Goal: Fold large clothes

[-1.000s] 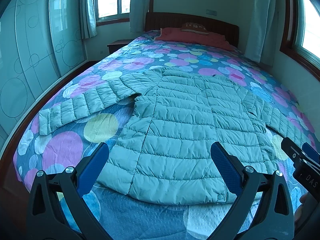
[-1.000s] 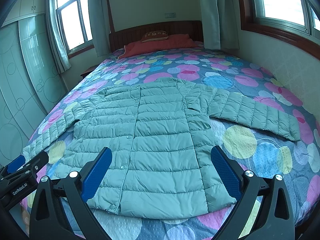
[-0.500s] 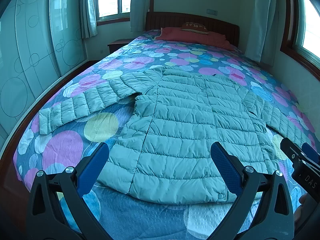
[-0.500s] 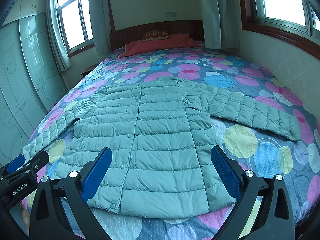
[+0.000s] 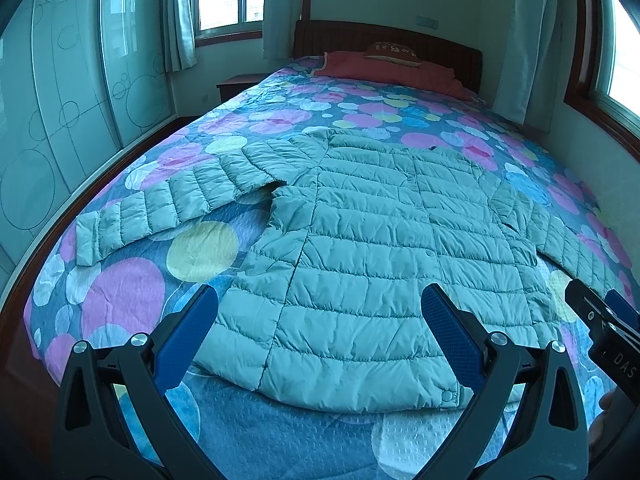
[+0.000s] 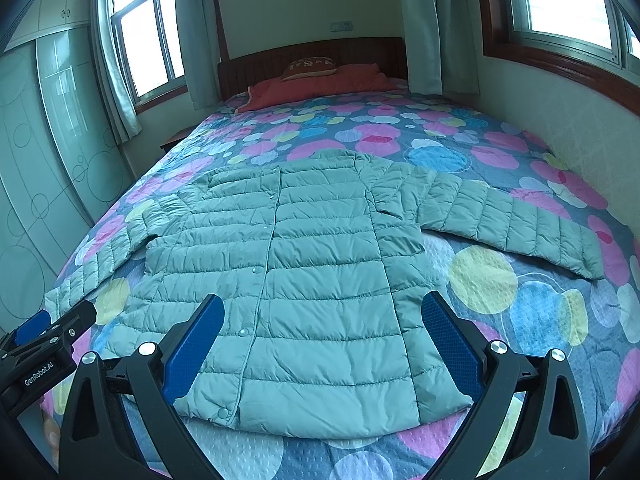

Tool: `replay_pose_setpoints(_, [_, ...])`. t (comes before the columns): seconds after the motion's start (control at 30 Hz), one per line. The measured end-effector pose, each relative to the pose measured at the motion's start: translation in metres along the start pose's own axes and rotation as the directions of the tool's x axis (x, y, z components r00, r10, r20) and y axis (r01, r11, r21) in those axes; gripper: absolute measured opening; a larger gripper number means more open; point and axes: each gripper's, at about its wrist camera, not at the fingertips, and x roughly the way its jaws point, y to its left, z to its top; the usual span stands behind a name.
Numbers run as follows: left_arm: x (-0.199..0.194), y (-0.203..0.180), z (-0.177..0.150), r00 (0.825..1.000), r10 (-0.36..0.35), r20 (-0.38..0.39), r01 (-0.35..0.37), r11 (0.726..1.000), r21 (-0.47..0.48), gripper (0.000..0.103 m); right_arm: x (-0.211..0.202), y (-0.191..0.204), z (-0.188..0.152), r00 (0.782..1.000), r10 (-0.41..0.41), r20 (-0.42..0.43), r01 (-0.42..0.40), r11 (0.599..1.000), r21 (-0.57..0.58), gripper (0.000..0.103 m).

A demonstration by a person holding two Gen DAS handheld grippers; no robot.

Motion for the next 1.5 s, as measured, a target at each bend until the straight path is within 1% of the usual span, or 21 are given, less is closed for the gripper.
replay_pose_setpoints(0.17, [0.015,0.011,0.005,1.0,0.007,-0.02,-0.008,0.999,-0.05,0.101,0.01,-0.004,-0.003,1.0,0.017,-0.02,-0.016,1.0,0.027,0.098])
replay_pose_setpoints(0.3, [0.034,0.028,0.008,0.998,0.015,-0.057,-0.02,0.995,-0.095,0.101,0.022,-0.013,-0.003,0.999,0.027,-0.035,-0.024,0.998,0.06,0.098])
replay_pose_setpoints(0.47, [0.061,0.051,0.012,0.994,0.038,-0.099,-0.053,0.986,-0.157,0.101,0.042,-0.034,-0.002,0.997,0.035,-0.062,-0.027,0.992,0.127,0.098])
replay_pose_setpoints(0.53, [0.073,0.064,0.012,0.992,0.045,-0.12,-0.067,0.979,-0.19,0.101,0.048,-0.043,-0.001,0.998,0.03,-0.059,-0.021,0.989,0.146,0.098])
replay_pose_setpoints(0.6, [0.084,0.078,0.013,0.989,0.067,-0.135,-0.095,0.971,-0.218,0.1,0.054,-0.054,0.002,0.999,0.017,-0.051,-0.009,0.986,0.167,0.098])
replay_pose_setpoints(0.7, [0.102,0.099,0.013,0.98,0.114,-0.161,-0.152,0.957,-0.249,0.088,0.064,-0.075,0.006,0.999,-0.001,-0.045,0.01,0.979,0.204,0.097])
replay_pose_setpoints(0.73, [0.109,0.106,0.012,0.976,0.128,-0.175,-0.172,0.95,-0.261,0.085,0.067,-0.083,0.008,0.999,-0.01,-0.04,0.018,0.976,0.219,0.097])
replay_pose_setpoints(0.77, [0.115,0.115,0.011,0.973,0.138,-0.187,-0.187,0.942,-0.277,0.085,0.069,-0.093,0.009,0.999,-0.02,-0.034,0.028,0.971,0.238,0.097])
replay_pose_setpoints(0.8, [0.122,0.124,0.01,0.969,0.148,-0.2,-0.204,0.932,-0.298,0.085,0.071,-0.103,0.01,0.999,-0.033,-0.028,0.039,0.965,0.258,0.091])
replay_pose_setpoints(0.83, [0.128,0.133,0.009,0.964,0.158,-0.214,-0.222,0.921,-0.319,0.085,0.073,-0.116,0.011,0.998,-0.049,-0.026,0.054,0.958,0.281,0.075])
replay_pose_setpoints(0.87, [0.134,0.141,0.007,0.959,0.169,-0.226,-0.24,0.91,-0.338,0.085,0.076,-0.129,0.011,0.997,-0.068,-0.035,0.075,0.949,0.308,0.067])
replay_pose_setpoints(0.9, [0.139,0.15,0.005,0.954,0.183,-0.236,-0.26,0.897,-0.358,0.085,0.08,-0.145,0.01,0.995,-0.082,-0.05,0.094,0.933,0.347,0.063])
replay_pose_setpoints(0.97, [0.146,0.167,0.001,0.945,0.207,-0.252,-0.296,0.869,-0.396,0.085,0.087,-0.18,0.005,0.997,-0.058,-0.057,0.078,0.887,0.455,0.063])
replay_pose_setpoints(1.07, [0.152,0.187,-0.004,0.93,0.256,-0.264,-0.351,0.83,-0.433,0.085,0.092,-0.232,-0.008,0.998,-0.038,-0.044,0.057,0.796,0.602,0.063])
replay_pose_setpoints(1.13, [0.153,0.199,-0.007,0.921,0.284,-0.267,-0.38,0.804,-0.458,0.085,0.095,-0.261,-0.017,0.999,-0.039,-0.03,0.049,0.73,0.682,0.064])
replay_pose_setpoints(1.23, [0.154,0.212,-0.012,0.906,0.331,-0.264,-0.421,0.768,-0.482,0.086,0.101,-0.299,-0.031,0.999,-0.04,0.007,0.019,0.612,0.791,0.064])
replay_pose_setpoints(1.3, [0.154,0.217,-0.014,0.902,0.348,-0.256,-0.431,0.759,-0.489,0.086,0.107,-0.32,-0.04,0.999,-0.041,0.032,-0.005,0.533,0.846,0.064])
replay_pose_setpoints(1.33, [0.154,0.217,-0.014,0.901,0.355,-0.25,-0.434,0.758,-0.488,0.086,0.11,-0.328,-0.042,0.998,-0.04,0.057,-0.03,0.502,0.864,0.064])
replay_pose_setpoints(1.37, [0.154,0.217,-0.013,0.898,0.364,-0.249,-0.44,0.756,-0.484,0.086,0.112,-0.335,-0.043,0.995,-0.042,0.087,-0.056,0.48,0.876,0.064])
replay_pose_setpoints(1.4, [0.155,0.217,-0.013,0.896,0.368,-0.247,-0.443,0.756,-0.482,0.086,0.112,-0.34,-0.043,0.992,-0.052,0.114,-0.076,0.469,0.88,0.064])
replay_pose_setpoints(1.5, [0.159,0.214,-0.014,0.891,0.382,-0.245,-0.454,0.761,-0.464,0.09,0.116,-0.35,-0.034,0.984,-0.09,0.156,-0.099,0.457,0.884,0.064])
